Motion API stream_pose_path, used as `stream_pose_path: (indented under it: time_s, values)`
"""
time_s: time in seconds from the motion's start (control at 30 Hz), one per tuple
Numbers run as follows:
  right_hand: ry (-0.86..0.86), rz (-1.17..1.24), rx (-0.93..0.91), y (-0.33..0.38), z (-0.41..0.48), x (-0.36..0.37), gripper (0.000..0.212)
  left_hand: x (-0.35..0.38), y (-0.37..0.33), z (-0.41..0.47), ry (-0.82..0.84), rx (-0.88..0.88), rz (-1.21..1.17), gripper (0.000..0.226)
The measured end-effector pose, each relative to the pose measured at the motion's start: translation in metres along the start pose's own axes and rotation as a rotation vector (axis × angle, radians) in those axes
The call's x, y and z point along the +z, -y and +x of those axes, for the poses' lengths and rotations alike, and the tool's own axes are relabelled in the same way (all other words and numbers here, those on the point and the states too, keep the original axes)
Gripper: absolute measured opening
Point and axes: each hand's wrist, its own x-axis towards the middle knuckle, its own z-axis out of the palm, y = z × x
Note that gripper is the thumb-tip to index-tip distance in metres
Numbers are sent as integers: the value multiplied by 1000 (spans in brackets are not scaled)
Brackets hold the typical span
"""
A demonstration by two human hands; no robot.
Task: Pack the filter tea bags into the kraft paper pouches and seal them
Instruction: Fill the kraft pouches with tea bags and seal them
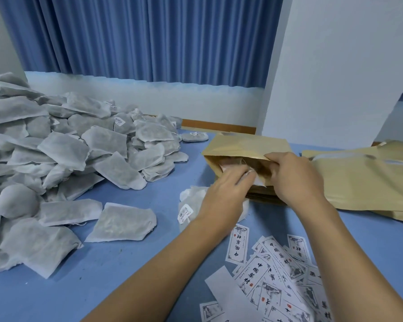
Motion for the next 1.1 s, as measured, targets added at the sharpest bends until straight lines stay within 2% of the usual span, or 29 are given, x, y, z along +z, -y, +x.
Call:
stream_pose_path:
  time_s: [0.07, 0.13, 0.2, 0.33, 0.4, 0.5, 0.6, 0.77, 0.9, 1.0, 1.03, 1.1]
  values:
    - [39, 17, -39, -1, 0, -5, 30, 12, -4, 18, 242, -205, 15, 57]
    - [71, 20, -69, -2, -1, -9, 30, 20, -4, 43, 381, -375, 4, 45]
    - [65, 53, -80, -4, -1, -13, 25, 31, 1, 70, 449, -490, -18, 32]
    - [-31, 127, -80, -7, -1, -16, 20, 52, 28, 108, 443, -625, -179, 38]
    - [-46, 139, -77, -8, -1, -13, 25, 65, 36, 113, 486, -642, -243, 38]
    - [-71, 166, -37, -13, 0, -9, 31, 82, 34, 106, 555, -501, -204, 33]
    - [-89, 169, -15, -15, 1, -5, 32, 76, 18, 85, 451, -352, -75, 34]
    - [-113, 84, 28, -14, -2, 3, 41, 45, -12, 36, 362, -175, 0, 19]
    - [-145, 55, 52, -15, -2, 8, 49, 17, -16, -7, 258, 10, 21, 39]
    - [-222, 29, 58, -10, -4, 12, 52, 3, -14, -27, 61, 17, 114, 32]
    - [-252, 34, 44, -9, -5, 12, 50, -1, -16, -31, 5, -22, 159, 30]
    - [-315, 123, -3, -8, -7, 12, 42, -10, -22, -38, -14, -175, 223, 42]
